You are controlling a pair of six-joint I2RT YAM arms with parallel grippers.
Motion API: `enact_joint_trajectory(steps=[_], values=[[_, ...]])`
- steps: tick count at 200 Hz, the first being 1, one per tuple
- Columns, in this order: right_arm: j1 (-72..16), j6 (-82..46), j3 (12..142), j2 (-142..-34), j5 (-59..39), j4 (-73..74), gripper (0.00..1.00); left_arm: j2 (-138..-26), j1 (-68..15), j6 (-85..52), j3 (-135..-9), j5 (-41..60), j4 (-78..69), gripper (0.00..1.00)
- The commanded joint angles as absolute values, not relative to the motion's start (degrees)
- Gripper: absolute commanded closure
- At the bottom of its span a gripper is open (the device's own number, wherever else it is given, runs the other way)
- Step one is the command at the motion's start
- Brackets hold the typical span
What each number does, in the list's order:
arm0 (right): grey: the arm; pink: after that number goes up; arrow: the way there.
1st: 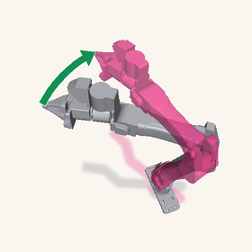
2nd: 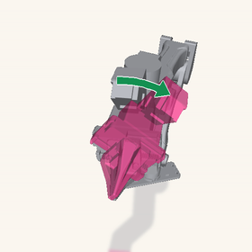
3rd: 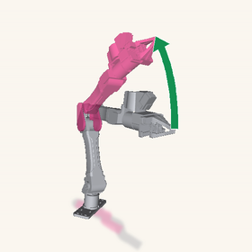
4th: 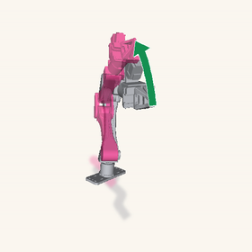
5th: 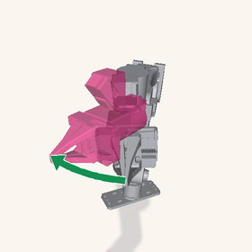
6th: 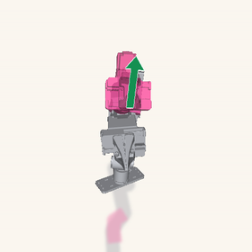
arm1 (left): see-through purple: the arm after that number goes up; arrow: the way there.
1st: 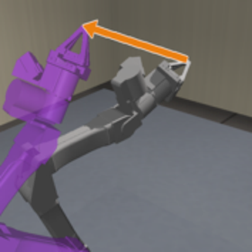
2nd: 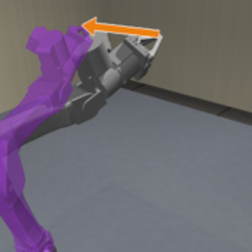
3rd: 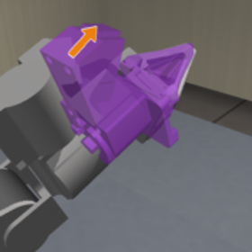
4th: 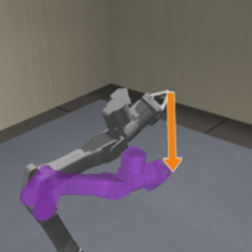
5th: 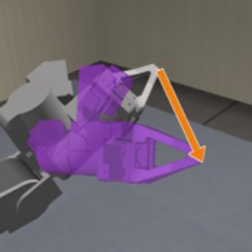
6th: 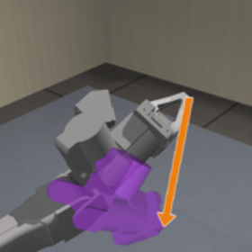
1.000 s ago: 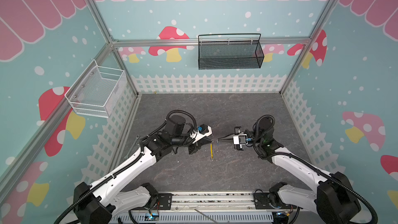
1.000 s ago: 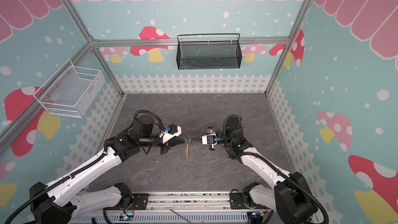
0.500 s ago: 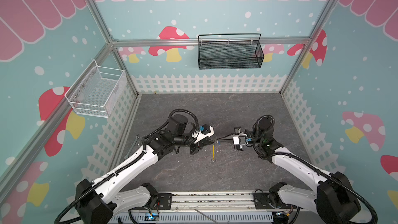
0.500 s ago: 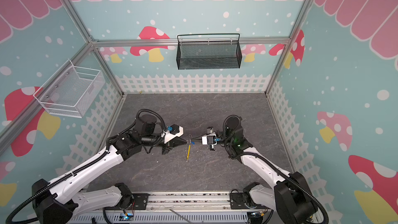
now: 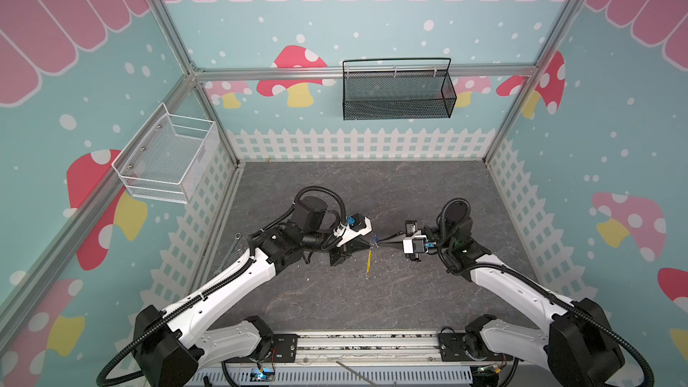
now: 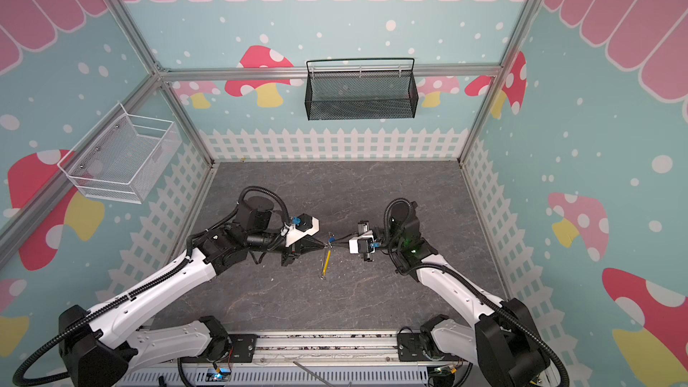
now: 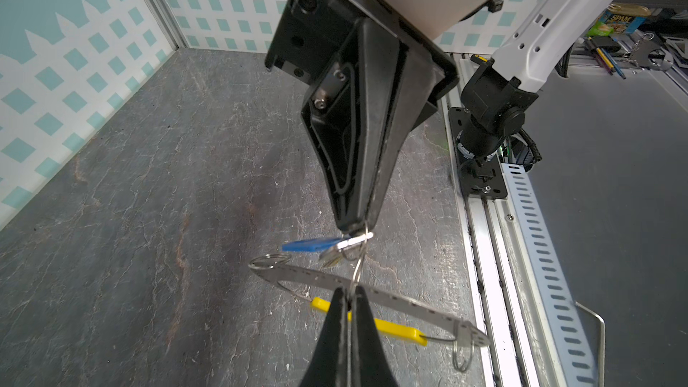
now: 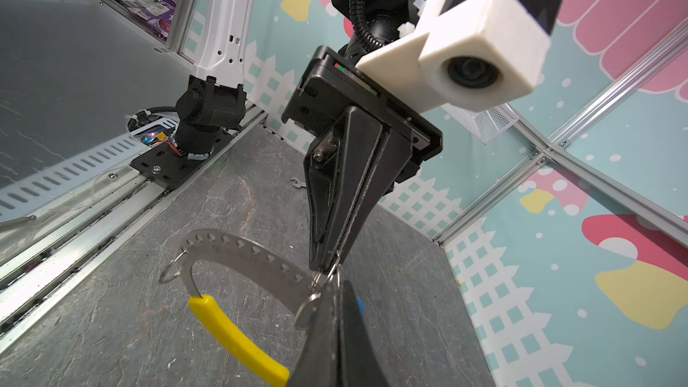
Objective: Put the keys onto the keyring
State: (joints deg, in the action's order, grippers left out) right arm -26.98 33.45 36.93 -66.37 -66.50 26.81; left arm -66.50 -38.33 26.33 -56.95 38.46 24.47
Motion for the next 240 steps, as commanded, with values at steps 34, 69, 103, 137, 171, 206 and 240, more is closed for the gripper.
enact_joint_trajectory(steps=[34,69,103,137,171,206,240], values=[[-26.72,37.13,37.18,-64.43,-66.32,25.33,1.00,-66.71,-37.90,26.21,-59.23,39.90,24.84,1.00],[-26.74,38.09,36.48,-64.01,-65.33,25.36,1.00,-66.62,-37.40,25.11,-58.98,40.49,23.93,1.00],[-26.65,39.10,35.71,-63.56,-64.00,25.37,1.00,-65.94,-36.83,23.56,-58.06,41.14,21.99,1.00],[-26.69,40.20,35.66,-63.43,-63.89,25.39,1.00,-65.70,-36.34,20.66,-57.53,42.40,20.37,1.00],[-26.81,41.54,35.34,-62.89,-63.33,25.41,1.00,-66.01,-36.22,20.06,-57.48,42.62,20.14,1.00],[-26.87,42.54,34.66,-62.51,-62.34,25.96,1.00,-66.53,-36.28,18.70,-57.24,43.15,18.32,1.00],[-26.89,43.64,33.13,-61.31,-59.21,27.06,1.00,-66.36,-35.40,15.64,-55.71,44.17,14.43,1.00]])
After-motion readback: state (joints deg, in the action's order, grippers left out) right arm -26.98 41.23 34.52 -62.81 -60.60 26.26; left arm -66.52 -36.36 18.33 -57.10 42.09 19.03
